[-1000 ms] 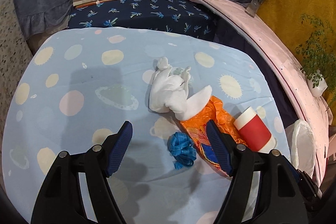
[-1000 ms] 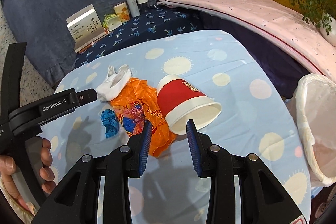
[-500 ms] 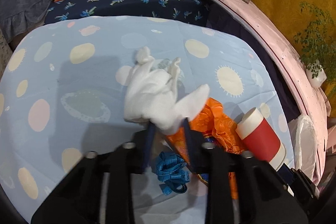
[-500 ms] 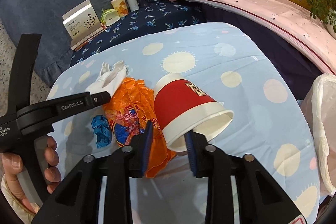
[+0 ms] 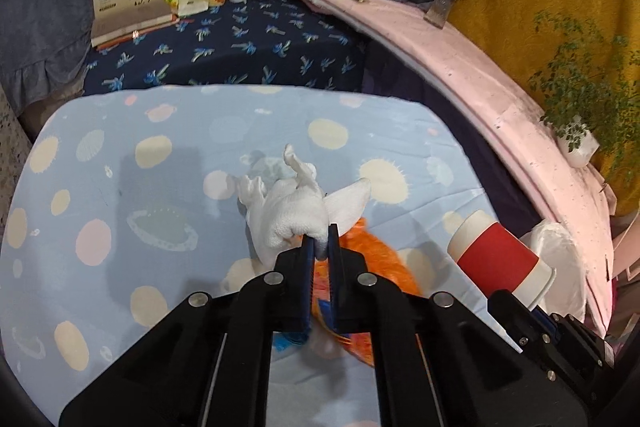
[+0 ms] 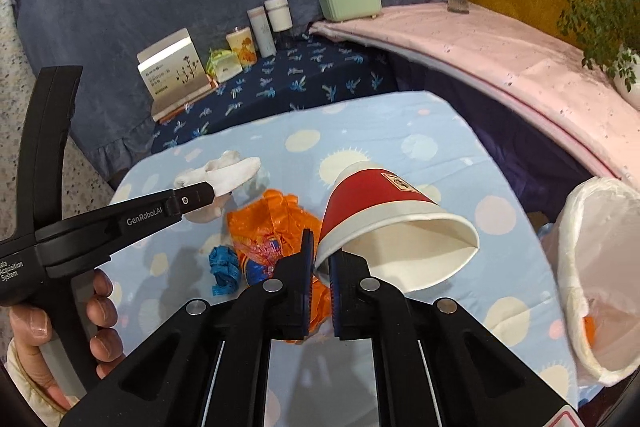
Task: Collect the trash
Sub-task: 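Carry the glove and cup over the wastebasket and open both grippers, then move both tools back over the orange bag and blue glove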
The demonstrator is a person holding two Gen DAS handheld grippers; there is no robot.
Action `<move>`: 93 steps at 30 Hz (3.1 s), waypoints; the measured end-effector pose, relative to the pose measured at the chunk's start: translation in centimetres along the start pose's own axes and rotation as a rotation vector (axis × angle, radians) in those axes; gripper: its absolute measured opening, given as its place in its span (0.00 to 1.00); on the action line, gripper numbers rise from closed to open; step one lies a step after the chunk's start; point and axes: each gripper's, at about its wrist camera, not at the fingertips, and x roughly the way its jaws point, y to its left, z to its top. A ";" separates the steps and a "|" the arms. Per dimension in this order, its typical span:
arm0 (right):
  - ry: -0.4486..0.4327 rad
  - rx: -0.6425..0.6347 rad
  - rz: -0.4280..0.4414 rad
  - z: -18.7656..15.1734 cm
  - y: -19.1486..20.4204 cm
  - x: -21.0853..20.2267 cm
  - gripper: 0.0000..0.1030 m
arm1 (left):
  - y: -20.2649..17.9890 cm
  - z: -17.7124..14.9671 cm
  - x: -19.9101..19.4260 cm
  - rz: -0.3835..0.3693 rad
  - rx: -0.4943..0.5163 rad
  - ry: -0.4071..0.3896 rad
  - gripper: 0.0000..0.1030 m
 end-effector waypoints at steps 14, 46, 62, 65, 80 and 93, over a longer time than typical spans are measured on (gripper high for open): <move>-0.169 0.042 -0.052 1.7 -4.5 -9.9 0.07 | -9.8 0.3 -6.9 -0.120 0.114 -0.104 0.05; -0.260 0.267 -0.284 -3.2 -20.8 -19.6 0.07 | -30.8 -7.1 -5.6 -0.327 0.445 0.017 0.06; -0.240 0.299 -0.317 -3.9 -23.6 -19.4 0.07 | -33.9 -8.4 -3.4 -0.351 0.478 0.081 0.08; -0.233 0.301 -0.317 -3.9 -23.9 -19.0 0.07 | -33.8 -8.2 -3.0 -0.347 0.466 0.086 0.16; -0.202 0.294 -0.322 -3.0 -24.0 -16.8 0.13 | -31.3 -7.2 -1.8 -0.299 0.400 0.081 0.39; -0.198 0.266 -0.305 -2.3 -22.3 -16.1 0.13 | -28.8 -6.5 -1.8 -0.277 0.357 0.074 0.40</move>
